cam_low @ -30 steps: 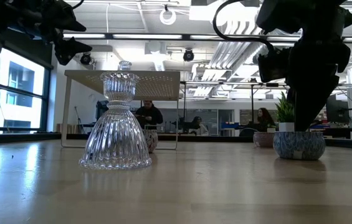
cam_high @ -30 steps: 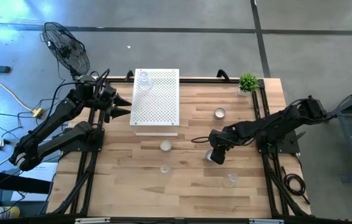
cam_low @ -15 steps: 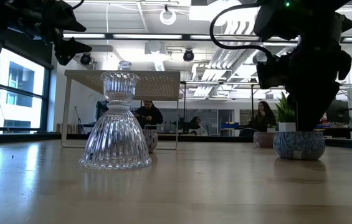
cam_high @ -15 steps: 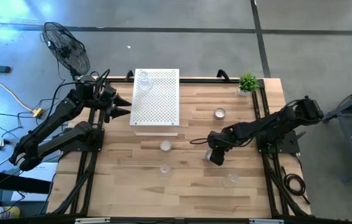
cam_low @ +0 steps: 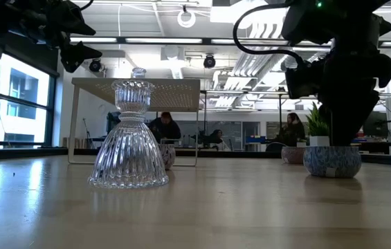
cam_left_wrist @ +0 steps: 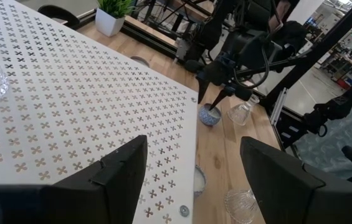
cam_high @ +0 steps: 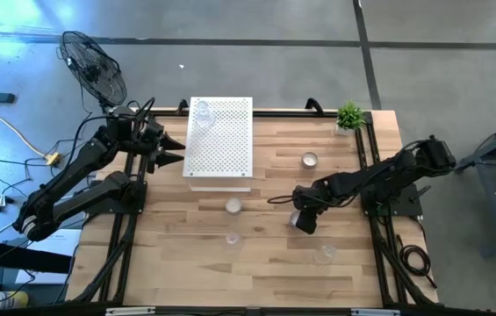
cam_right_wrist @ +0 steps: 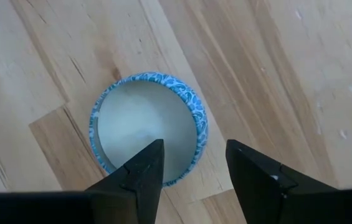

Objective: Pick & Place candle stick holders
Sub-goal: Put the blue candle on the shelf

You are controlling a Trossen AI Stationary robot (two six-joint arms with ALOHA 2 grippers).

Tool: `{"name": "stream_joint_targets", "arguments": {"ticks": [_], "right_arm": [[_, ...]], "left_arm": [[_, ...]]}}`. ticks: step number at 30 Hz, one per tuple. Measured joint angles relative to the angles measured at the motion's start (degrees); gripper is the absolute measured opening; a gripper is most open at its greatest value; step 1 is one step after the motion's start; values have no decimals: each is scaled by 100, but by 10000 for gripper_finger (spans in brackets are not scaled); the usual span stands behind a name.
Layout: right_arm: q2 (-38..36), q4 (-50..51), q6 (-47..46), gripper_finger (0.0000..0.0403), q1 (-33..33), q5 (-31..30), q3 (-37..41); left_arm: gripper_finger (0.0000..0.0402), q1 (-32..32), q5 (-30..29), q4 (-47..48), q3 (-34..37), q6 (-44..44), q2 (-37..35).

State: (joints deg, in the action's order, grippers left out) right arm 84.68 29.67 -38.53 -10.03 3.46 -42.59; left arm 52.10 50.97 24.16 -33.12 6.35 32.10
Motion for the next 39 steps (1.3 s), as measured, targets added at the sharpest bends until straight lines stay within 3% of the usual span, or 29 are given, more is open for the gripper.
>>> {"name": "stream_joint_targets", "arguments": {"ticks": [17, 39], "right_arm": [[0, -52, 213, 161, 333, 22, -11], [-2, 27, 633, 70, 331, 142, -452]], "left_arm": [[253, 0, -1, 0, 0, 0, 0], [253, 0, -1, 189, 0, -43, 2]]}}
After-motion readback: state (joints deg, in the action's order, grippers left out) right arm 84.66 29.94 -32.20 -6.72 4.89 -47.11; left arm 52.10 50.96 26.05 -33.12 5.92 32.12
